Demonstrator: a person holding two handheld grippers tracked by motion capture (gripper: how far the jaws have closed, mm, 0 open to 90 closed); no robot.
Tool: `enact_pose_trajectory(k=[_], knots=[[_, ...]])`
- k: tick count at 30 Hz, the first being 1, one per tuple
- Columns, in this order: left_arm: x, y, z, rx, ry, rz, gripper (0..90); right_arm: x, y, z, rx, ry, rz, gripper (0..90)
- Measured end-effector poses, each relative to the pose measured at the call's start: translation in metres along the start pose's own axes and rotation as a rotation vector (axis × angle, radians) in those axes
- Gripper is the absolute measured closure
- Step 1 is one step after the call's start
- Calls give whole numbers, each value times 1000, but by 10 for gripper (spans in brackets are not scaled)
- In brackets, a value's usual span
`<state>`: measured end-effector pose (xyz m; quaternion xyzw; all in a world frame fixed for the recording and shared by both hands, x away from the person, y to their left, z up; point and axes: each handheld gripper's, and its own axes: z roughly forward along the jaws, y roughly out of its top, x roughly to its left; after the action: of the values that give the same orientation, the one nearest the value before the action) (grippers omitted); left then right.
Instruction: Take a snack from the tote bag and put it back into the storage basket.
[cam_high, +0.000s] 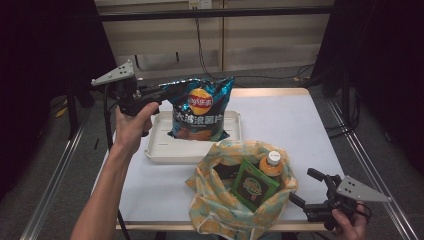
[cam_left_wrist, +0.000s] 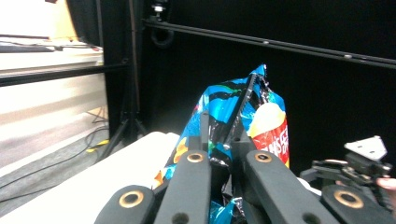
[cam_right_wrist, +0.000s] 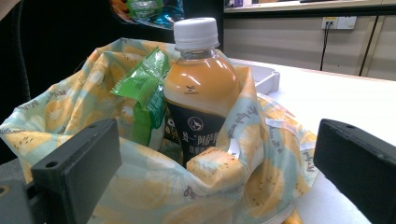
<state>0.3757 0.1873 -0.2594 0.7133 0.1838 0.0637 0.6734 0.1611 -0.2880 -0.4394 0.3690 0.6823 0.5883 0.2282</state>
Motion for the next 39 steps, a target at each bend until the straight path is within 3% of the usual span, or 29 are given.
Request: enact_pose_trajectory(k=[9, 14, 23, 39], knots=[[26, -12, -5, 20, 51, -19, 900, -1, 0, 2, 1, -3, 6, 0], [42, -23, -5, 55, 91, -28, 900, -1, -1, 3, 0, 5, 12, 0], [71, -36, -6, 71, 118, -52, 900, -1, -1, 3, 1, 4, 18, 0], [104, -56, 0, 104, 143, -85, 900, -2, -1, 3, 4, 10, 21, 0]])
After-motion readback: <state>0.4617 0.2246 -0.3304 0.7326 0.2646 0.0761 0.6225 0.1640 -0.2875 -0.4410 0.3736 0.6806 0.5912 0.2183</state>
